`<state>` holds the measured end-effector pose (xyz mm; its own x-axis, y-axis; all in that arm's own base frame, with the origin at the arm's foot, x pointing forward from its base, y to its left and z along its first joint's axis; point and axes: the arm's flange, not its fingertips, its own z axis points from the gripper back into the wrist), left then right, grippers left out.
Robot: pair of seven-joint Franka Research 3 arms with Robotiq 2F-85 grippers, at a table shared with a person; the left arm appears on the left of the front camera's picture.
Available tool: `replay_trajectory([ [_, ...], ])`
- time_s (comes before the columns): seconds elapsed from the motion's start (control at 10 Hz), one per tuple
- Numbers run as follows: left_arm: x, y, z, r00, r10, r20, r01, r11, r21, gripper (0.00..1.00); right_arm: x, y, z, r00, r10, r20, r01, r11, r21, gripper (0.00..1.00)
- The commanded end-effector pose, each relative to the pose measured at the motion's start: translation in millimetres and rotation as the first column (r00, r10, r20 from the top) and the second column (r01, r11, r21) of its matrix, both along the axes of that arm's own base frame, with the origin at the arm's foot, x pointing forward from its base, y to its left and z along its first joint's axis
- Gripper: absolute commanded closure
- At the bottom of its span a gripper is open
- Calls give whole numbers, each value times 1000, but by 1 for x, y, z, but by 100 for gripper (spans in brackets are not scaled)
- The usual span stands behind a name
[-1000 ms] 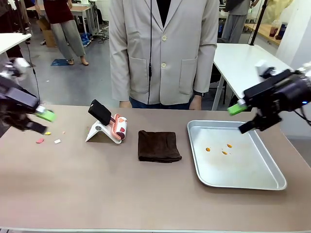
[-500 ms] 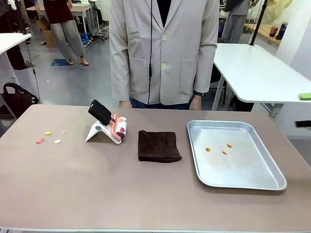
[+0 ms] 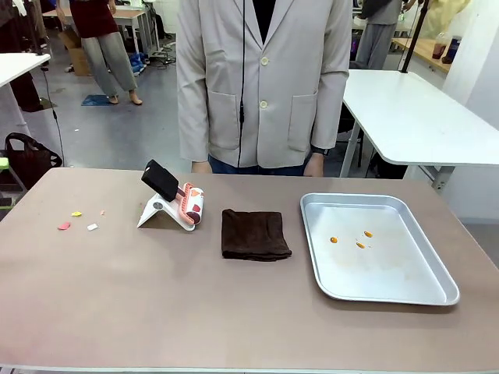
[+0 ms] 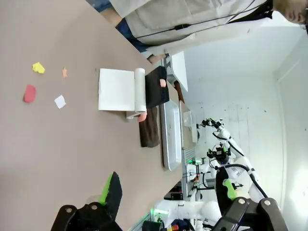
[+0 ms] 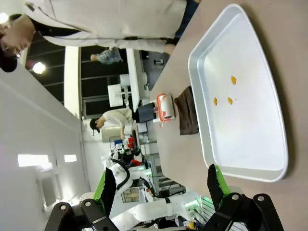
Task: Clean the surface of the table.
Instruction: Hold the Lint Roller with your left hand and the towel with your right hand.
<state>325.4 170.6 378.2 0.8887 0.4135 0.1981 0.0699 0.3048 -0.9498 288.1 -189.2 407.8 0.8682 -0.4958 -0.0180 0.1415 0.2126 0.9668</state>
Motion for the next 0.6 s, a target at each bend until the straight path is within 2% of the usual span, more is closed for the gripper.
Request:
replay_trajectory([
  [0.0,-12,7,-7,1000,-30,-2,30,999,-21,0,3,10,11,1000,25,17,-25,1000,6,0],
  [0.4,-9,7,-6,1000,-11,-16,10,1000,-28,0,5,11,5,999,37,5,-37,999,-14,0],
  [0.5,-6,5,2,1000,-14,-9,15,999,39,0,6,26,15,1000,-3,15,5,994,-111,0],
])
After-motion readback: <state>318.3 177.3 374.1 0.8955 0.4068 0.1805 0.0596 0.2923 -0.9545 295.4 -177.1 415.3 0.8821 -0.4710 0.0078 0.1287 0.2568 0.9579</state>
